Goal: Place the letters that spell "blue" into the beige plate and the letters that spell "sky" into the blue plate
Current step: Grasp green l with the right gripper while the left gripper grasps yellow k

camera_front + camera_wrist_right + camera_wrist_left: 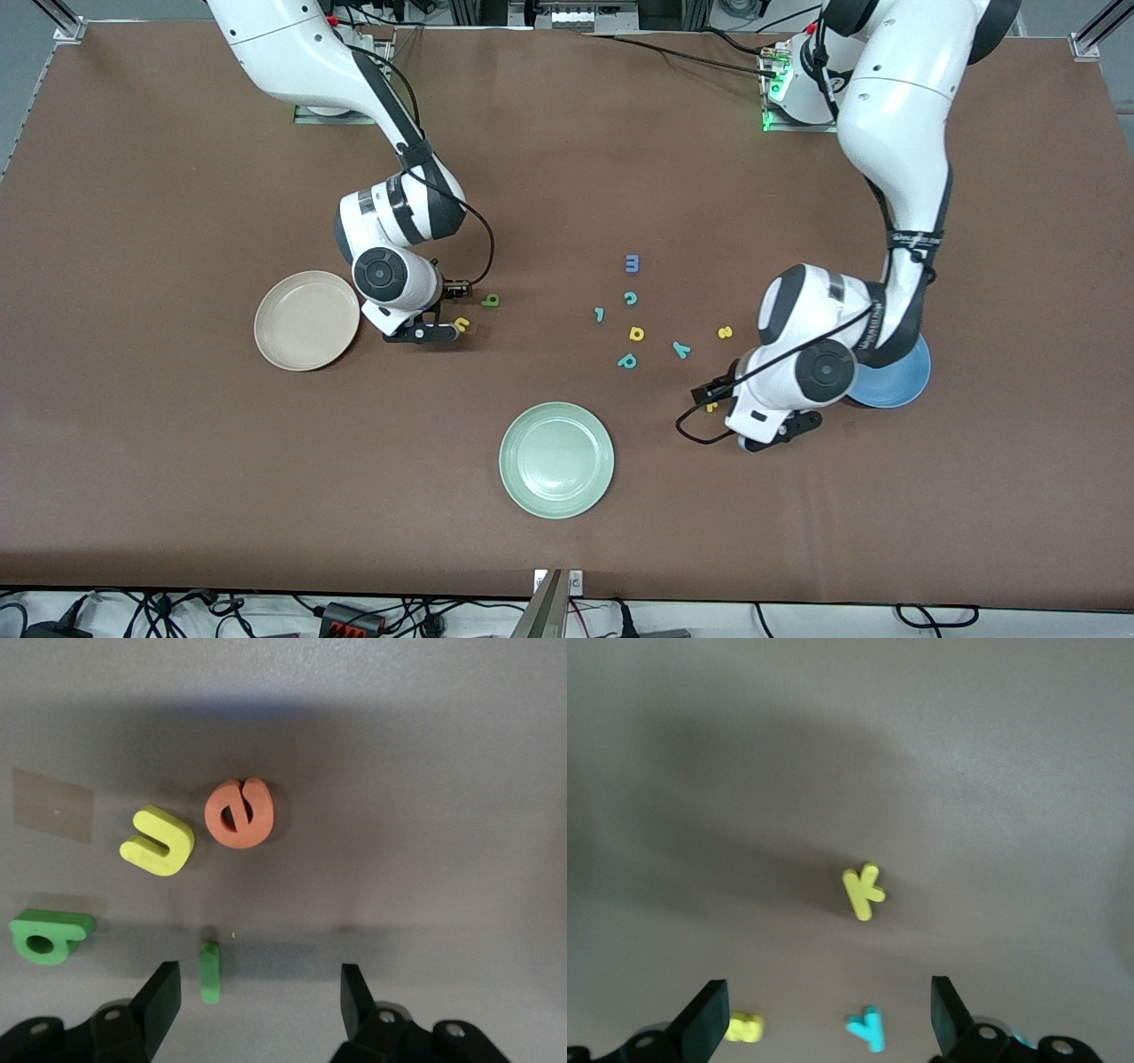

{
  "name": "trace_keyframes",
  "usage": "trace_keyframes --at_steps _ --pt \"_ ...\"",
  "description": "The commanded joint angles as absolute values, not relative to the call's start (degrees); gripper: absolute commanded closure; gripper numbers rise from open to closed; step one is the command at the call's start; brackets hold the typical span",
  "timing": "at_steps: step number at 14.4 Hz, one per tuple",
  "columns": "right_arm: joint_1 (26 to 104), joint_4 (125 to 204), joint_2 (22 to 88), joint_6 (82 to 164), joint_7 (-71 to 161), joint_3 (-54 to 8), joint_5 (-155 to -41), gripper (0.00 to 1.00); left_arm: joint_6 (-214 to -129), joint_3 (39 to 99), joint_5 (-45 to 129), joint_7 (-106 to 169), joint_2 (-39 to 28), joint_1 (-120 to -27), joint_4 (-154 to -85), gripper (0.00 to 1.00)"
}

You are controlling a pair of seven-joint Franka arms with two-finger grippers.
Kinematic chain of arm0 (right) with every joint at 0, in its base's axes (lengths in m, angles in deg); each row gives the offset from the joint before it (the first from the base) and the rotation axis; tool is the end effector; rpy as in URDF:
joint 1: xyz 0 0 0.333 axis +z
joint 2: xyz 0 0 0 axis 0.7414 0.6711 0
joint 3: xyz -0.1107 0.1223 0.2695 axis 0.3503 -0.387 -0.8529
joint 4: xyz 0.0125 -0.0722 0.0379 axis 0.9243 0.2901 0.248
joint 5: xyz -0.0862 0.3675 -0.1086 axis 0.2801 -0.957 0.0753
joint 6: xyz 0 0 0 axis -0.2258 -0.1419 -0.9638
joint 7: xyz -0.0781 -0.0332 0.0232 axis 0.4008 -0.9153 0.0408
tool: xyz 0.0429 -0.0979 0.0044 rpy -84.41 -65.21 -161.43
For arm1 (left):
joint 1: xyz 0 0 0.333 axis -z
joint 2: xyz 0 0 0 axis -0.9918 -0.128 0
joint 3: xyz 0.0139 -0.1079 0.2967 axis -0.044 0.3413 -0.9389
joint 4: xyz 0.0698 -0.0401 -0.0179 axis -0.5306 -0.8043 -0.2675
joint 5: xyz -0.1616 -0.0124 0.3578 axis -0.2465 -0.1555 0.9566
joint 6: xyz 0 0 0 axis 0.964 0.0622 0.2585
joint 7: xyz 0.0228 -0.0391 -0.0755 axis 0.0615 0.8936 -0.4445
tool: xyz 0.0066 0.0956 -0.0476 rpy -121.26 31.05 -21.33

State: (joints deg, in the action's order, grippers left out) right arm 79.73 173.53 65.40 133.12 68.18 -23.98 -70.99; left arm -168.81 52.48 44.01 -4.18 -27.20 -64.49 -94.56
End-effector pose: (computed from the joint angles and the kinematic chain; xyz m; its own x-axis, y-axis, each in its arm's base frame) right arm 0.5336 0.2863 0.1751 0.9592 0.0415 -0.2797 0.0487 -0.9986 0.0187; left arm 0.6872 -0.2484 0.2356 0.8812 0.4356 -0.1836 0.4424 -0.8968 -0.0042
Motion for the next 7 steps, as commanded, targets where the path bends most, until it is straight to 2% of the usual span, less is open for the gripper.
trace_keyframes --at_steps 1,2,4,7 --pt "81.2 173.1 66.0 133.5 68.8 -23.8 -73.1 0.32 -174.7 51.7 44.4 -8.0 -28.1 -64.1 -97.1 0.05" --pt "81.4 173.1 66.0 133.5 68.8 -23.8 -73.4 0.34 -178.3 51.8 44.4 -8.2 -29.1 -63.9 -98.1 0.08" --pt "81.5 172.9 66.0 133.6 68.8 -23.7 -73.5 0.34 -181.3 51.7 44.4 -8.5 -30.8 -63.8 -98.0 0.22" --pt "81.5 172.9 66.1 133.5 68.4 -23.7 -73.4 0.48 -182.7 51.7 44.5 -8.4 -31.5 -63.8 -98.0 0.37"
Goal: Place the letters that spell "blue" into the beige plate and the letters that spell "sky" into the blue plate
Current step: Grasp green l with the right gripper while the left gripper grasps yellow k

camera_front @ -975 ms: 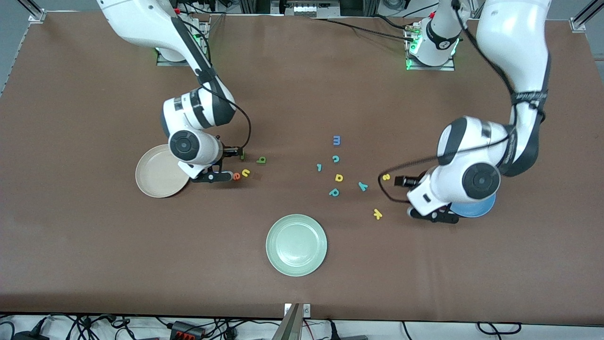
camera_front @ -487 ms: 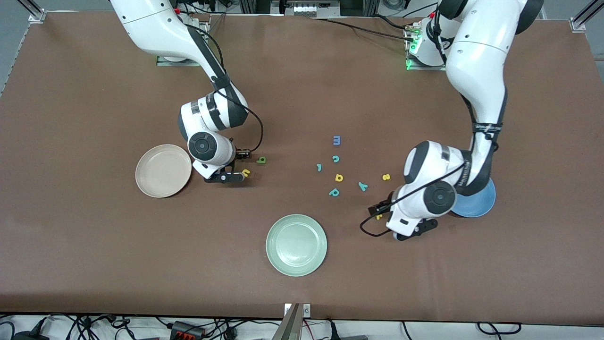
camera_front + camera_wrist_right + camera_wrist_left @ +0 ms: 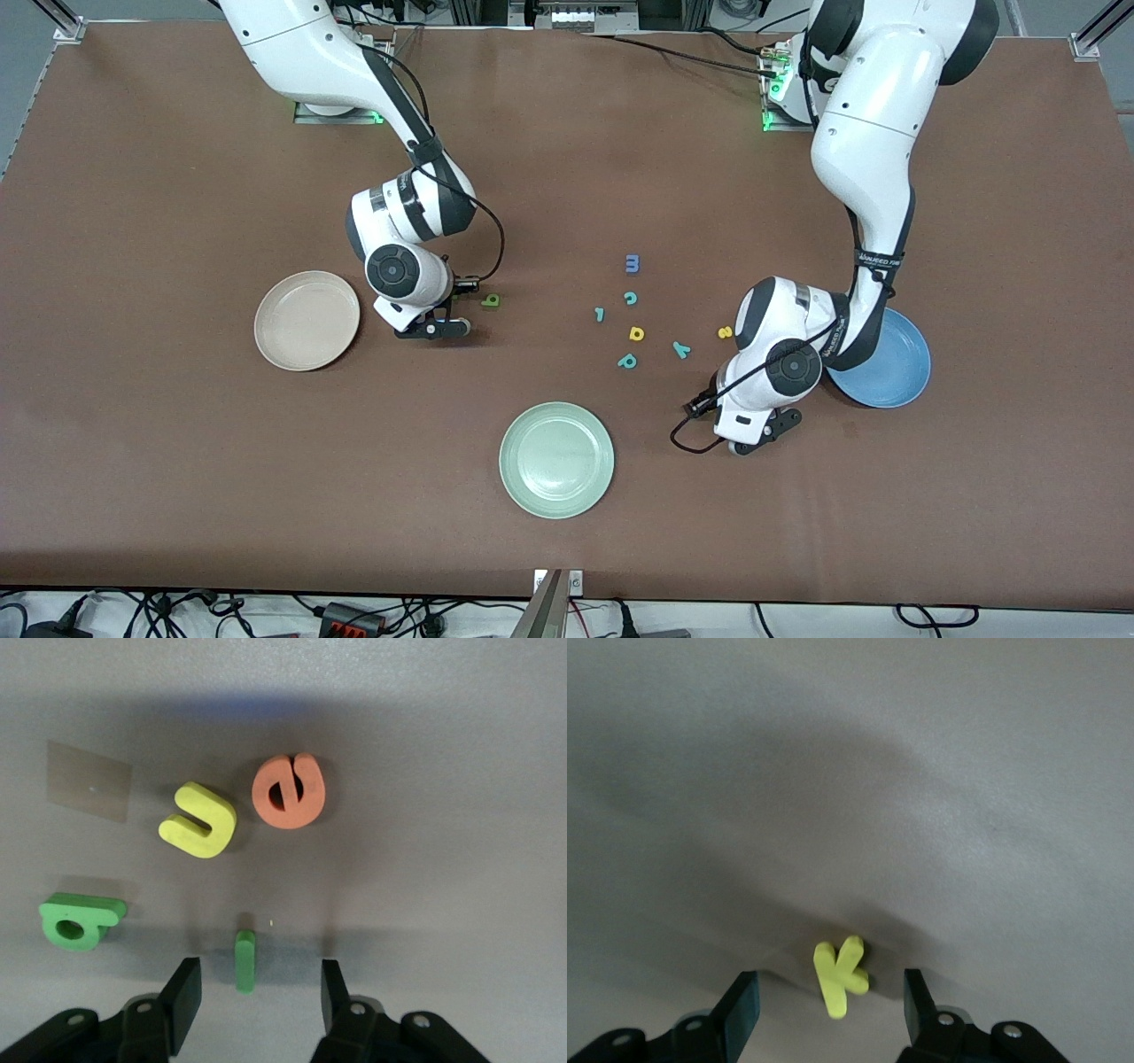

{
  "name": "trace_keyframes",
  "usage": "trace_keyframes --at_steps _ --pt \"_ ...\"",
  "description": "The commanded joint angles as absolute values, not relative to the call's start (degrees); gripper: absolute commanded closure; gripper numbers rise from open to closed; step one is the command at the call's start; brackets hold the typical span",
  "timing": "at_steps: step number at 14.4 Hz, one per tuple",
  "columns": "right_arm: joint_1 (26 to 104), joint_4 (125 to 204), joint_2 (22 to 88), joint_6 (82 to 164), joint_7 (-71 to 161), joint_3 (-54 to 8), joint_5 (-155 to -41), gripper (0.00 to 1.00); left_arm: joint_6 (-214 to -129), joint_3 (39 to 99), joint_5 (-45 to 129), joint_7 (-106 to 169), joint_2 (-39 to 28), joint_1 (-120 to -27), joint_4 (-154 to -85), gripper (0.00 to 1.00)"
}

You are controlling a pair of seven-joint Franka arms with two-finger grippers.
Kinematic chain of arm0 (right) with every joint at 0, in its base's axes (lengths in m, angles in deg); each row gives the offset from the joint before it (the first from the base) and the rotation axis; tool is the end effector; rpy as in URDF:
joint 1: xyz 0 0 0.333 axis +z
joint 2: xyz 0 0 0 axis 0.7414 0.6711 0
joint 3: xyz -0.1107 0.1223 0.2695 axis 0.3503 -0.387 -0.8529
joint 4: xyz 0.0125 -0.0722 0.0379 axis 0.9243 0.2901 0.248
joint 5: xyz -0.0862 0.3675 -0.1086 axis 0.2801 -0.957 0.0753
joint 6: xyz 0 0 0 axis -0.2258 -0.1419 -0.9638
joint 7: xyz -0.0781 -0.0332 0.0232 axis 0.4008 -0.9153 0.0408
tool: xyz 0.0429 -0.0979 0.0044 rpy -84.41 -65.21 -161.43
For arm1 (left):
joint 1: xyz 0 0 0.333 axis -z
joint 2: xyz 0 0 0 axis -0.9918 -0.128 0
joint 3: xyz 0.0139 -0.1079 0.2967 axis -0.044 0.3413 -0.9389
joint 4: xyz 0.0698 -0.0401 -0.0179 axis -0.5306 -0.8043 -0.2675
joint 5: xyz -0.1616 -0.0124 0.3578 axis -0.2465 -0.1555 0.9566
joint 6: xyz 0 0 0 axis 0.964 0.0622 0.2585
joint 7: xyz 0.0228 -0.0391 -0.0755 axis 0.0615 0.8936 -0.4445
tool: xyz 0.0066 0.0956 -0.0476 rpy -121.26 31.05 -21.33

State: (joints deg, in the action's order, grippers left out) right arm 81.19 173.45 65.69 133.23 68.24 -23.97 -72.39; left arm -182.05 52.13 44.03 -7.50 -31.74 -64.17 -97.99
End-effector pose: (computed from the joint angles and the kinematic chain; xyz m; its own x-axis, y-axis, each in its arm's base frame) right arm 0.5259 0.3004 0.1727 0.9567 0.0499 -0.2867 0.0540 -0.9985 0.0063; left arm 0.6877 -0.2457 0.1692 0.8559 0.5053 -0.1101 0.5118 -0.8582 0.0403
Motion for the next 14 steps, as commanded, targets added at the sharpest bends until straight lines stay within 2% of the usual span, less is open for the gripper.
trace_keyframes --at_steps 1,3,4,5,6,7,9,14 --pt "81.4 172.9 66.0 133.5 68.0 -23.7 -73.4 0.55 -182.7 51.7 44.5 -8.4 -31.5 -63.8 -98.0 0.44" --pt "81.3 172.8 66.0 133.5 67.9 -23.7 -73.4 0.70 -182.6 51.7 44.5 -8.4 -31.5 -63.8 -98.0 0.68" --pt "81.3 172.8 66.0 133.5 67.8 -23.7 -73.4 0.74 -182.6 51.7 44.5 -8.5 -31.4 -63.8 -98.0 0.78" --pt "81.4 172.8 66.0 133.5 67.7 -23.7 -73.3 0.82 -182.6 51.6 44.4 -8.5 -31.4 -63.8 -98.0 0.84" --pt "81.4 172.7 66.0 133.5 67.7 -23.7 -73.3 0.85 -182.6 51.5 44.5 -8.5 -31.3 -63.8 -97.9 0.88" --pt "81.4 172.7 66.0 133.5 67.6 -23.7 -73.3 0.90 -182.1 51.4 44.5 -8.4 -31.0 -63.9 -97.9 0.89" --pt "81.1 172.4 66.0 133.5 67.2 -23.7 -73.1 0.91 -179.9 51.2 46.1 -8.2 -29.6 -64.3 -97.5 0.90" --pt "76.0 171.7 60.0 129.9 63.2 -21.1 -72.3 0.94 -164.7 51.3 58.4 0.2 -24.4 -65.2 -98.0 0.90"
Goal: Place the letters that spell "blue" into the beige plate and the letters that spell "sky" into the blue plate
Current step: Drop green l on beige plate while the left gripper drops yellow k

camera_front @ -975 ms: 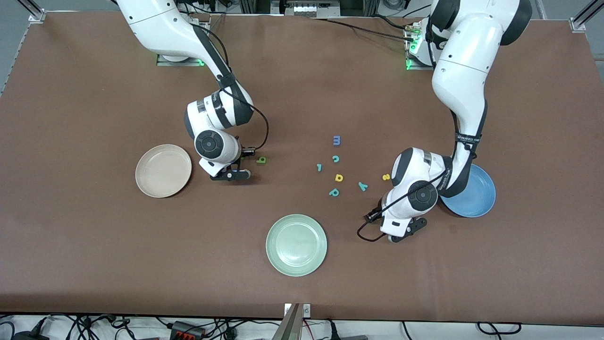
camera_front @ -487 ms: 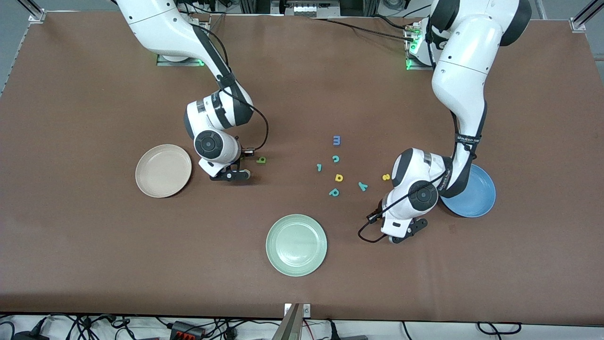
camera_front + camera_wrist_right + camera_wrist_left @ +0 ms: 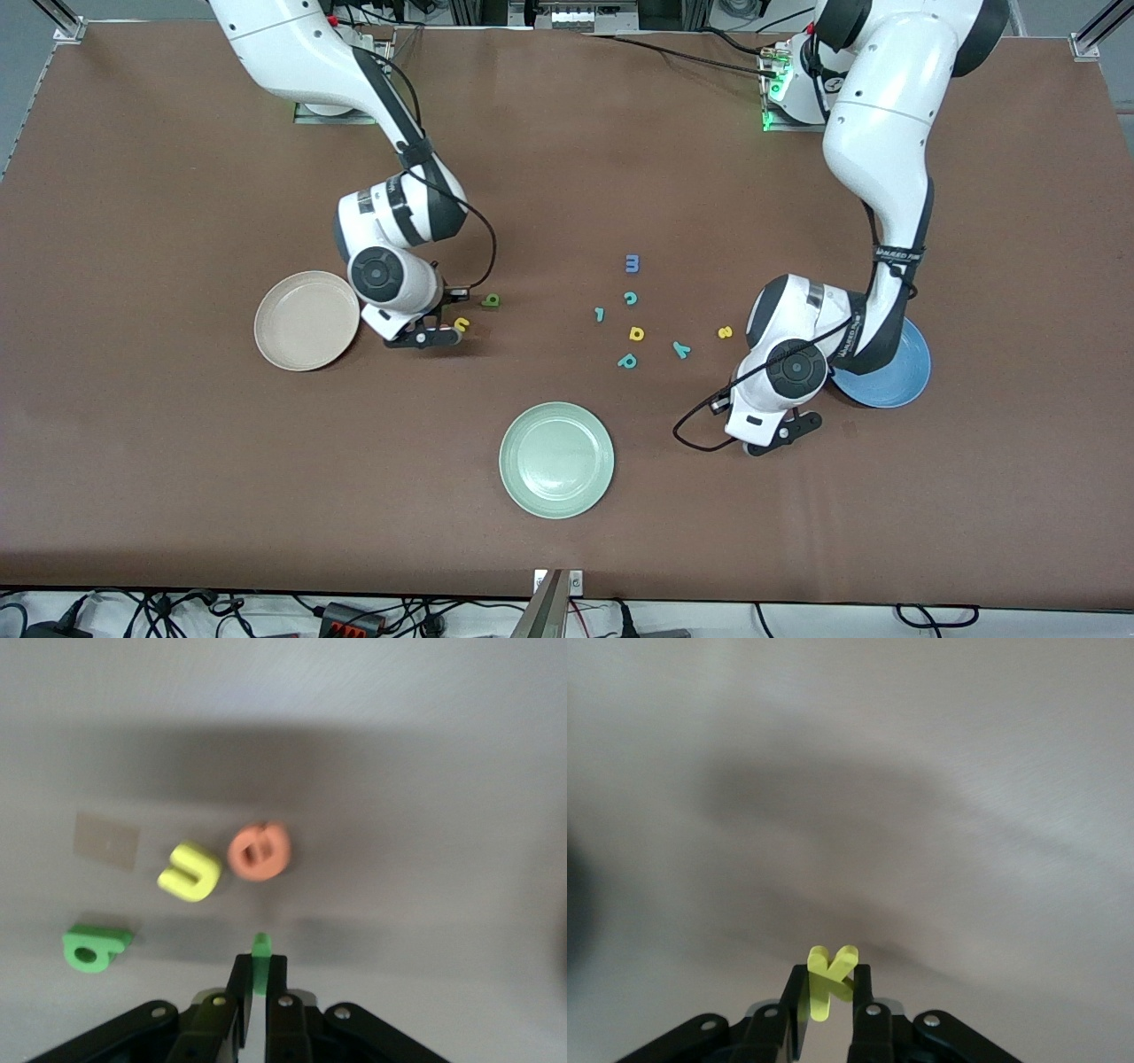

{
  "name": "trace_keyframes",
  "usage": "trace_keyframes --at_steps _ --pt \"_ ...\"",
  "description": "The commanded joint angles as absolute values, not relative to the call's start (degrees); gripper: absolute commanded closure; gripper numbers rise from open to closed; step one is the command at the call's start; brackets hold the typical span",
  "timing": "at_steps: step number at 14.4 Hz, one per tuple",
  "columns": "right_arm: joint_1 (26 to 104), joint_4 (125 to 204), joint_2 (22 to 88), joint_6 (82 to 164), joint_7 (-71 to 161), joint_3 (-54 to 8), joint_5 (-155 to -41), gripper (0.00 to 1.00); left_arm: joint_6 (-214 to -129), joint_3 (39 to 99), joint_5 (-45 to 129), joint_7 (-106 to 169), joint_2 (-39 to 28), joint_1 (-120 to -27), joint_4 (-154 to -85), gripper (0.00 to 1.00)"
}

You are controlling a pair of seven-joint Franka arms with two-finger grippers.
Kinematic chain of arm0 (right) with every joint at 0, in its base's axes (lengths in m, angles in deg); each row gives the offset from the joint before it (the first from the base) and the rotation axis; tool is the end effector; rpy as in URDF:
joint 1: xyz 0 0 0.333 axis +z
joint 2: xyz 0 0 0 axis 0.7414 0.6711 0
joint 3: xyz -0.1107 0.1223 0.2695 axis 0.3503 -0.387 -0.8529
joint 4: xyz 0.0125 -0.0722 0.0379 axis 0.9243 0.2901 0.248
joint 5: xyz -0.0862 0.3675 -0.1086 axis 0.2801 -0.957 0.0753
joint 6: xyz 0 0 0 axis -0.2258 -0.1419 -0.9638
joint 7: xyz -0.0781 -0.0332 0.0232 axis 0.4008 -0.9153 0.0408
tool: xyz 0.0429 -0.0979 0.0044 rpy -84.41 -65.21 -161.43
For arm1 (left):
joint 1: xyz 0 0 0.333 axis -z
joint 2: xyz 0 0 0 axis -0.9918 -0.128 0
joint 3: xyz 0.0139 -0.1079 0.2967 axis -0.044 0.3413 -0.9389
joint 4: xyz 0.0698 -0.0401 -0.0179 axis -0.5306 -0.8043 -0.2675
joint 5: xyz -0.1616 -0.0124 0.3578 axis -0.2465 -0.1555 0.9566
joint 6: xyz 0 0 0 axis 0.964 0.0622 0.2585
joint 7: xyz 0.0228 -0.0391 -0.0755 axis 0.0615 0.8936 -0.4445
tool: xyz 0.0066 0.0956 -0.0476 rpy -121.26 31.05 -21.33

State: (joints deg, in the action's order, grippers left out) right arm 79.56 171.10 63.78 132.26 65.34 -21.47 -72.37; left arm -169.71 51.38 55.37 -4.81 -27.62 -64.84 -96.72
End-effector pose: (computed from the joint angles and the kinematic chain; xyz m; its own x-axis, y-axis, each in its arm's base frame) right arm 0.5610 0.2718 0.2086 0.9729 0.0443 -0.2267 0.0420 -0.9990 -0.0149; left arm 0.6875 -0.2198 0.2144 0.9180 0.3884 -0.0807 0.3732 -0.9145 -0.1561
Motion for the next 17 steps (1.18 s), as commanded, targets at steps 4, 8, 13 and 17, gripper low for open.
trace_keyframes --at_steps 4,8,13,17 --pt "73.7 172.0 58.8 125.8 57.1 -13.4 -71.7 0.94 -158.3 51.7 58.5 18.5 -17.7 -70.6 -105.9 0.90" --pt "73.3 173.2 62.0 125.8 53.6 -8.8 -70.3 0.94 -166.3 51.6 59.3 27.1 -9.7 -75.3 -121.0 0.89" --pt "70.1 172.9 63.2 126.7 49.7 -8.3 -70.3 0.00 -177.6 51.6 59.6 32.0 -9.4 -79.9 -127.7 0.69" --pt "75.9 167.8 60.6 122.4 52.8 -9.0 -71.4 0.00 -174.8 52.9 59.6 30.9 -8.4 -78.2 -127.1 0.00"
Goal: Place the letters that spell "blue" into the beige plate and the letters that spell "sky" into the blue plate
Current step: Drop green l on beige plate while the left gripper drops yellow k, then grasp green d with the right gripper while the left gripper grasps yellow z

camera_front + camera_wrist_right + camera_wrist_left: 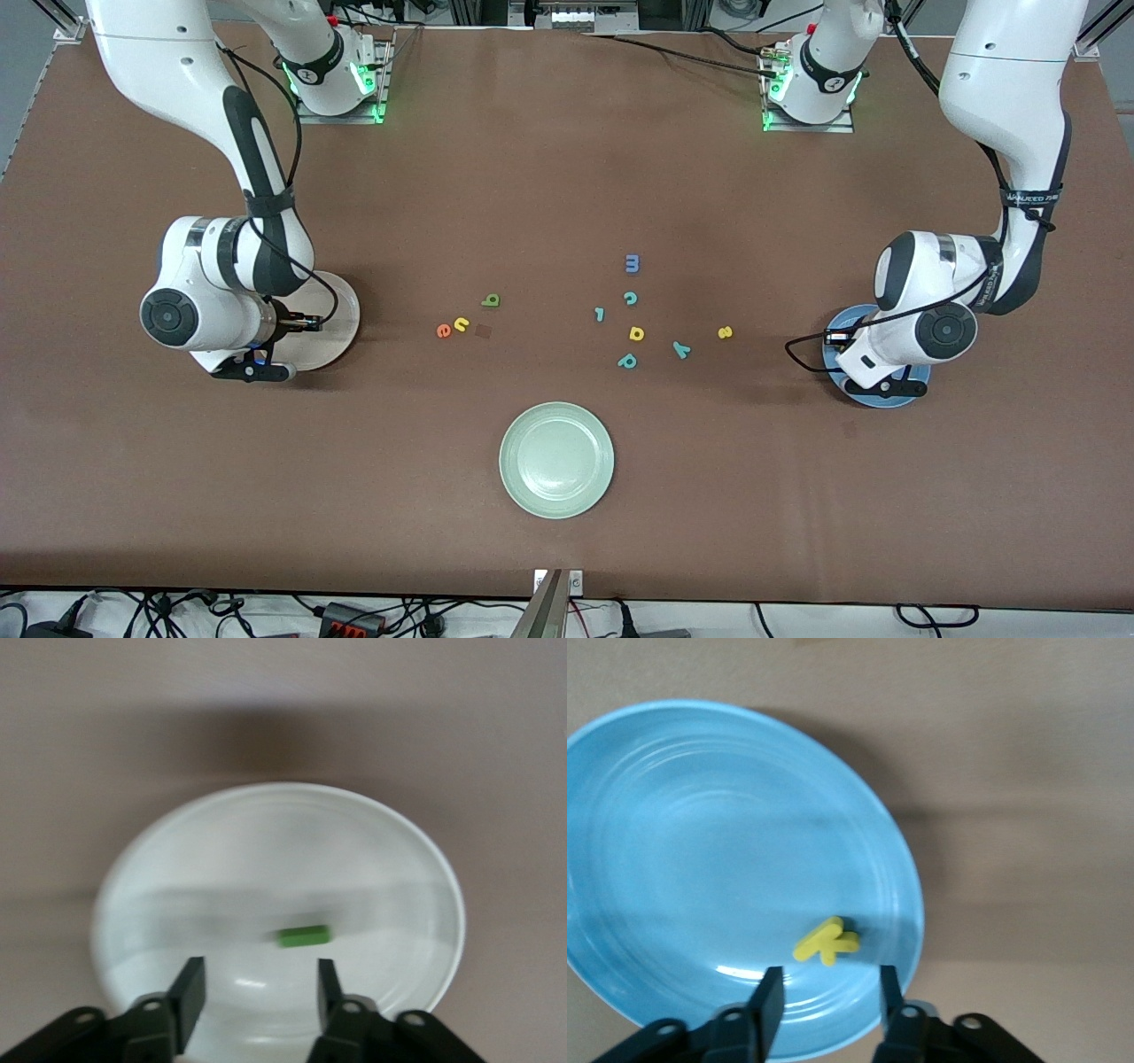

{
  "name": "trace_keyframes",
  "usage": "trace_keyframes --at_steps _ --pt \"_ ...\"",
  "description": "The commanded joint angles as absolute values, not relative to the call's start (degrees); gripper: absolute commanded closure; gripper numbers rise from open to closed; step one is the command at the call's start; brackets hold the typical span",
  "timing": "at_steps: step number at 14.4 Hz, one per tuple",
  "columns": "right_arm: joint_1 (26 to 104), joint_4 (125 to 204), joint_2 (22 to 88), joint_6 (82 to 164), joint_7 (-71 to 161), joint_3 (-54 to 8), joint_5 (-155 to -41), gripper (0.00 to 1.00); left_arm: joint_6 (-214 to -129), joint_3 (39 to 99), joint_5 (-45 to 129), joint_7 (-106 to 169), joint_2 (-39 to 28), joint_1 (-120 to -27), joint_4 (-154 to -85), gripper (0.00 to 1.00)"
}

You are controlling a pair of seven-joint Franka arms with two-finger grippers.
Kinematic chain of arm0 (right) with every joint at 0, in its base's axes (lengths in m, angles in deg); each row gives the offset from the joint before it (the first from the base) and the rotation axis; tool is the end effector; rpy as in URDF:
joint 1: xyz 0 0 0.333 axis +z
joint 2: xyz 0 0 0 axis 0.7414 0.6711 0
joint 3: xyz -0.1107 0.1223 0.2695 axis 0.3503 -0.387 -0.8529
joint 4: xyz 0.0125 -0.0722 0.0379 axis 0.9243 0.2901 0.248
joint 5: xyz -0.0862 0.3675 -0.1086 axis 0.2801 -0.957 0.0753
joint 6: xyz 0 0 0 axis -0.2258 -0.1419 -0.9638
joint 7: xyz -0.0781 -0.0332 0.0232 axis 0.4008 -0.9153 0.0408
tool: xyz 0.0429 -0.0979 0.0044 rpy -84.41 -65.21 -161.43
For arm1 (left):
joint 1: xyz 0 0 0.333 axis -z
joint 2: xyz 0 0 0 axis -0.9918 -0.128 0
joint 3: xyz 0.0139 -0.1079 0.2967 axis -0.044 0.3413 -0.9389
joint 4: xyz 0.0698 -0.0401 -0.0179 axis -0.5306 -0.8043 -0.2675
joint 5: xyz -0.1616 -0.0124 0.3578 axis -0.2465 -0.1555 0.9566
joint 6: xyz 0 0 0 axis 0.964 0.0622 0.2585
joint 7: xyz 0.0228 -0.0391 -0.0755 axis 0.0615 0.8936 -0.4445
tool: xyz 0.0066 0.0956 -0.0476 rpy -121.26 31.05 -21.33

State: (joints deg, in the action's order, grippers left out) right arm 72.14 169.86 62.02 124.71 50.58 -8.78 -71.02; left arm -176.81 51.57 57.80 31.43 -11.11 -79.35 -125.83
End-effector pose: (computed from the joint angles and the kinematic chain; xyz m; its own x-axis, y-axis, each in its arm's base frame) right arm 0.6157 0.0727 0.2423 0.9663 -0.0148 -0.2570 -0.0044 -0.9991 0.0410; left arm 0.6126 -0.0358 0.2088 0.9682 -0.0139 -0.2499 -0.0417 -0.9935 -0.1063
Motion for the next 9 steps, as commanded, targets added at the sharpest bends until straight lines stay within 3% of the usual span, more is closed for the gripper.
trace_keyframes --at_steps 1,5,9 --pt "78.1 166.5 60.9 122.6 54.2 -9.1 -71.8 0.00 -174.4 54.9 59.6 31.2 -7.8 -77.7 -127.3 0.00" --pt "85.5 164.2 62.9 123.1 56.8 -9.0 -79.7 0.00 -176.6 63.7 59.5 29.5 -7.2 -77.3 -128.0 0.00" --pt "91.8 163.9 65.6 126.0 67.9 -9.0 -81.2 0.00 -183.0 64.3 59.5 19.6 -10.9 -72.9 -128.0 0.00"
